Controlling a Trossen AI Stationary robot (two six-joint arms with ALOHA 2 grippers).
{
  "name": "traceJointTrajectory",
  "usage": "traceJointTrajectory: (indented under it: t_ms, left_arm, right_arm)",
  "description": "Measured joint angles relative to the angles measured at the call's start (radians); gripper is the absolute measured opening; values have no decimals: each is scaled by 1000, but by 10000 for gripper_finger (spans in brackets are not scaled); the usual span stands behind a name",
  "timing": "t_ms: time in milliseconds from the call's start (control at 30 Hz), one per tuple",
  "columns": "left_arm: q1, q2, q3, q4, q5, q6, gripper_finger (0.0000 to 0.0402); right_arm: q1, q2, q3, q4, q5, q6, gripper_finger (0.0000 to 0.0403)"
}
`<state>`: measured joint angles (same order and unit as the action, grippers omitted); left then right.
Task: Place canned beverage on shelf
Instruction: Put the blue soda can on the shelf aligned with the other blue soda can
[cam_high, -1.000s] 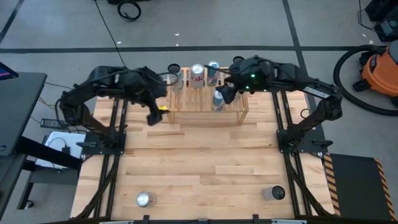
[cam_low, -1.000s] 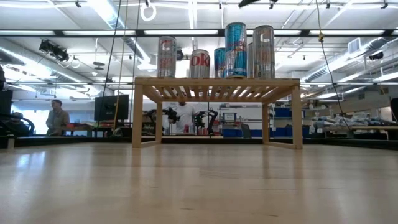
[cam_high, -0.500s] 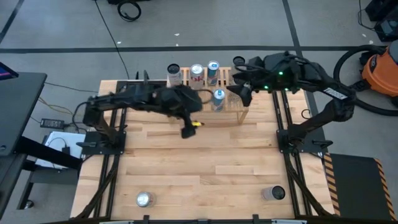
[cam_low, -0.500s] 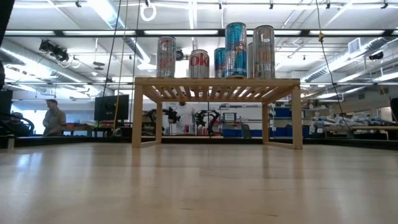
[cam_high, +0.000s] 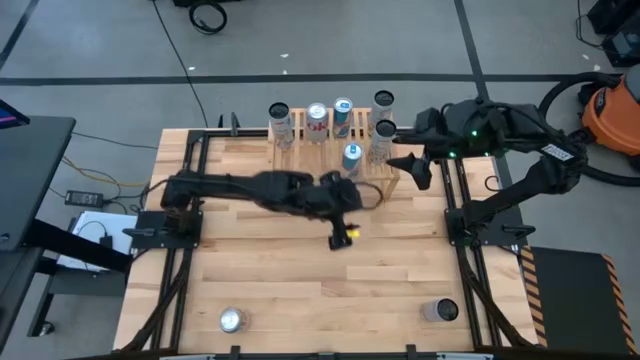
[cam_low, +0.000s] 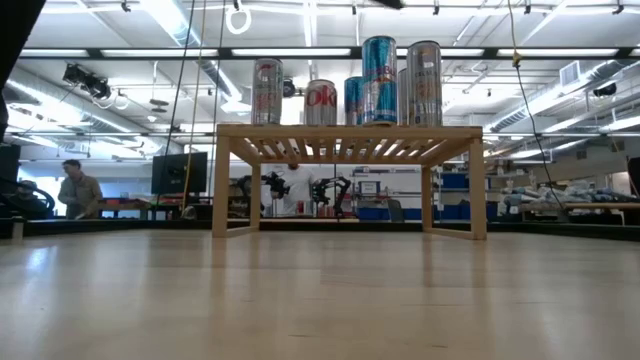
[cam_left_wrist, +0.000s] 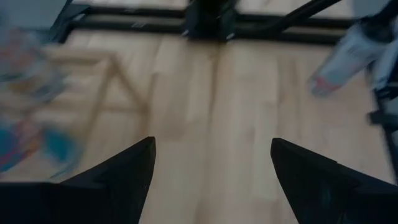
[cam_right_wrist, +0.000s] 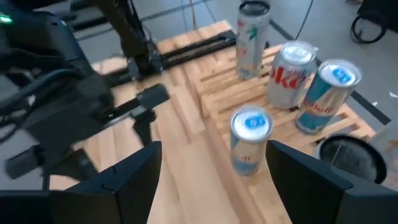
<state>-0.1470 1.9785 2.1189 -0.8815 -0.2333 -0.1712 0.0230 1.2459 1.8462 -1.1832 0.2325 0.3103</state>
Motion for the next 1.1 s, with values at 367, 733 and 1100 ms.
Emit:
traceJointTrajectory:
  t_ms: [367,733,1100]
  left_arm:
    - [-58,82,0,119,-273,-78,321]
    - [46,90,1,-10,-283,-184,321]
    - [-10,90,1,-79,-227,-210,321]
  right_arm:
    - [95,-90,0,-59,-1,-7,296]
    - [136,-196,0,-167,-1,-7,296]
    - [136,-229,0,-180,-1,-26,296]
